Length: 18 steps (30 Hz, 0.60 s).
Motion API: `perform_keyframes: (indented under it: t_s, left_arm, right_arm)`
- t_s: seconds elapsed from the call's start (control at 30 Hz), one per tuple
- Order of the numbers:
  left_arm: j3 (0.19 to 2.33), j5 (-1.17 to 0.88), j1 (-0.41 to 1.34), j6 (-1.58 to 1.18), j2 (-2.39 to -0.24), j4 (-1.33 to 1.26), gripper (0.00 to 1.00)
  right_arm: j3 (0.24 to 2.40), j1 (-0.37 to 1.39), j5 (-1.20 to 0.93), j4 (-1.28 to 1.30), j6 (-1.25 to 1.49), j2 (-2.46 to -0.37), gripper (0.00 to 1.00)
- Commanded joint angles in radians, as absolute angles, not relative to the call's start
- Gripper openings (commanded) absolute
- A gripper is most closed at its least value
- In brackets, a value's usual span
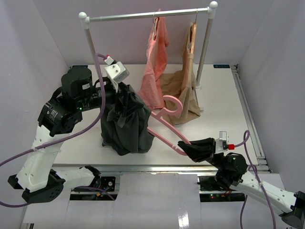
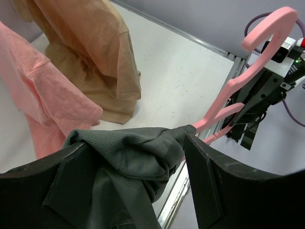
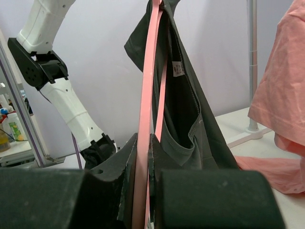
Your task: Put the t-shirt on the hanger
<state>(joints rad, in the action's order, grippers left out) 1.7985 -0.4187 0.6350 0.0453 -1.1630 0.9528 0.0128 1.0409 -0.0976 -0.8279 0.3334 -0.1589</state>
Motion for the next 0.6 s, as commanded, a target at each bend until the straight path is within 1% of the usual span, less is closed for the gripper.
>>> perform_keyframes:
  t_s: [0.0, 0.13, 0.2, 0.3, 0.33, 0.4, 0.57]
  left_arm:
    - [1.824, -0.431, 0.637, 0.088, -1.114, 0.952, 0.8]
    - [1.792, -0.486, 0.637, 0.14, -1.077, 0.956, 0.8]
    - [1.742, -0.44, 0.637, 0.134, -1.04, 0.969, 0.8]
    - [1.68, -0.403, 0.637, 0.096, -1.017, 1.021, 0.86]
    - [1.672, -0.413, 0.637, 0.078, -1.024, 1.042, 0.88]
    - [1.671, -0.498, 0.637, 0.063, -1.056, 1.096, 0.92]
    - [1.677, -0.534, 0.637, 0.027, -1.07, 1.092, 0.92]
  right_arm:
    - [-0.2, 1.043, -0.067, -1.039, 0.325, -0.079, 0.08]
    - [-0.209, 1.043, -0.046, -1.038, 0.324, -0.052, 0.08]
    - [-0.221, 1.043, -0.027, -1.037, 0.326, -0.024, 0.08]
    - [-0.237, 1.044, 0.011, -1.034, 0.334, 0.013, 0.08]
    - [-0.239, 1.043, 0.036, -1.029, 0.333, 0.031, 0.08]
    - [-0.234, 1.044, 0.056, -1.011, 0.331, 0.051, 0.08]
    - [-0.238, 1.043, 0.118, -1.0, 0.326, 0.071, 0.08]
